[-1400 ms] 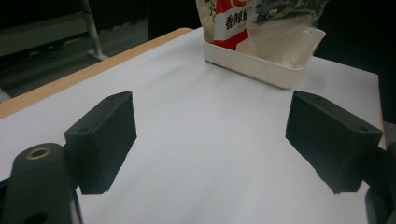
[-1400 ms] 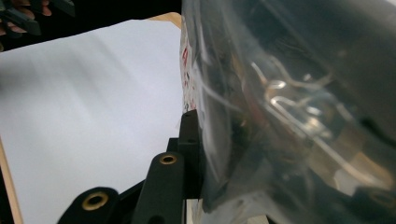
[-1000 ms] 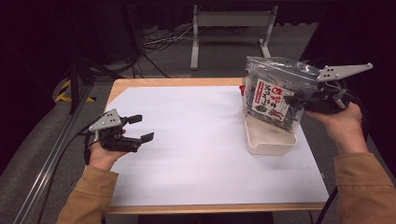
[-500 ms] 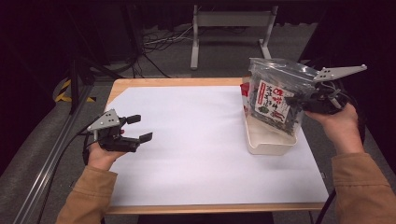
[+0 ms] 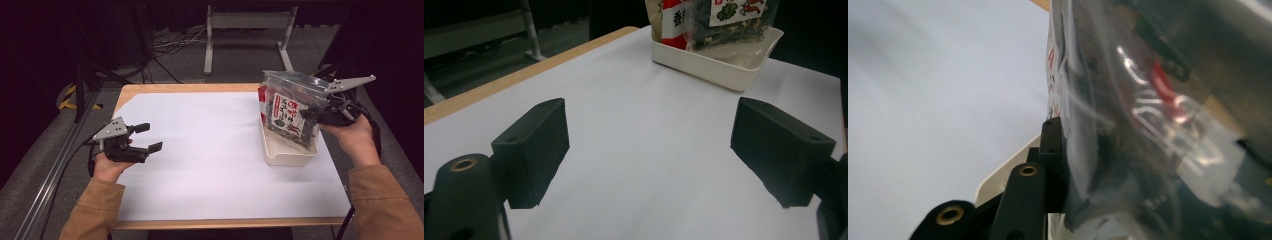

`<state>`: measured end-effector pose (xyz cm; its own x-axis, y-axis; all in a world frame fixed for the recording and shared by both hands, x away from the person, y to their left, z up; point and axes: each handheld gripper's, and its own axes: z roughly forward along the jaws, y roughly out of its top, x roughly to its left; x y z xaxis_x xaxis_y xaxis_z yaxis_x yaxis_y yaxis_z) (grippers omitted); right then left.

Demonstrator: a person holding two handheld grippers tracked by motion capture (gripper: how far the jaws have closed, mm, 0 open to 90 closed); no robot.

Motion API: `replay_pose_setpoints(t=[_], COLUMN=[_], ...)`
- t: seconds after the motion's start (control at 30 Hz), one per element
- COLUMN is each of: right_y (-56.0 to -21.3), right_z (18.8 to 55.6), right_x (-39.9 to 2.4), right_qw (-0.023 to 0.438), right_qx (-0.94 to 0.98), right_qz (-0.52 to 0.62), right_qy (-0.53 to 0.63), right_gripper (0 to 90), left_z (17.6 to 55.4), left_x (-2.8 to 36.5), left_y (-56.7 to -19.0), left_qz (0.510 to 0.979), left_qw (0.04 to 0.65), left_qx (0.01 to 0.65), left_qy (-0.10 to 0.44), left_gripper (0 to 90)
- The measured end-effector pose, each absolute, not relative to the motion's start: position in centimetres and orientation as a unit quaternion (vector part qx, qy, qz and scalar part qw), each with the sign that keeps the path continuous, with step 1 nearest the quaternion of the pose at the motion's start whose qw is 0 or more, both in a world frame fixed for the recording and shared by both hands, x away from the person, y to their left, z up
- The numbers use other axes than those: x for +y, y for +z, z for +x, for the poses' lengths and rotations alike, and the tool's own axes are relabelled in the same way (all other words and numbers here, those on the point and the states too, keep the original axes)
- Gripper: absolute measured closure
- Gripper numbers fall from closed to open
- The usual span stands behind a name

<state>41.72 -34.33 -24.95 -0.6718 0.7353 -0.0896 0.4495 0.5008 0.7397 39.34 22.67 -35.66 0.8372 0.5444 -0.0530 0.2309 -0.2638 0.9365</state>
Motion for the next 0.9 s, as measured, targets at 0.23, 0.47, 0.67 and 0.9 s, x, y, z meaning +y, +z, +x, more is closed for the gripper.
replay_pose_setpoints(t=[0.23,0.47,0.67,0.9], right_y=[-26.9,-28.7,-30.0,-30.4], right_z=[42.1,42.0,41.8,41.5], right_x=[-34.2,-35.4,-35.7,-36.1], right_qw=[0.187,0.168,0.159,0.162], right_qx=[0.843,0.833,0.825,0.82], right_qz=[0.36,0.369,0.38,0.382], right_qy=[0.352,0.377,0.387,0.395], right_gripper=[74.6,74.4,74.6,73.7], left_z=[39.3,39.3,39.4,39.4], left_x=[22.5,22.4,22.2,22.0], left_y=[-35.8,-35.9,-35.9,-36.0], left_qz=[0.784,0.785,0.787,0.788], left_qw=[0.552,0.551,0.549,0.549], left_qx=[0.25,0.249,0.245,0.245], left_qy=[0.137,0.135,0.135,0.131], left_gripper=[16.0,16.1,16.0,15.9])
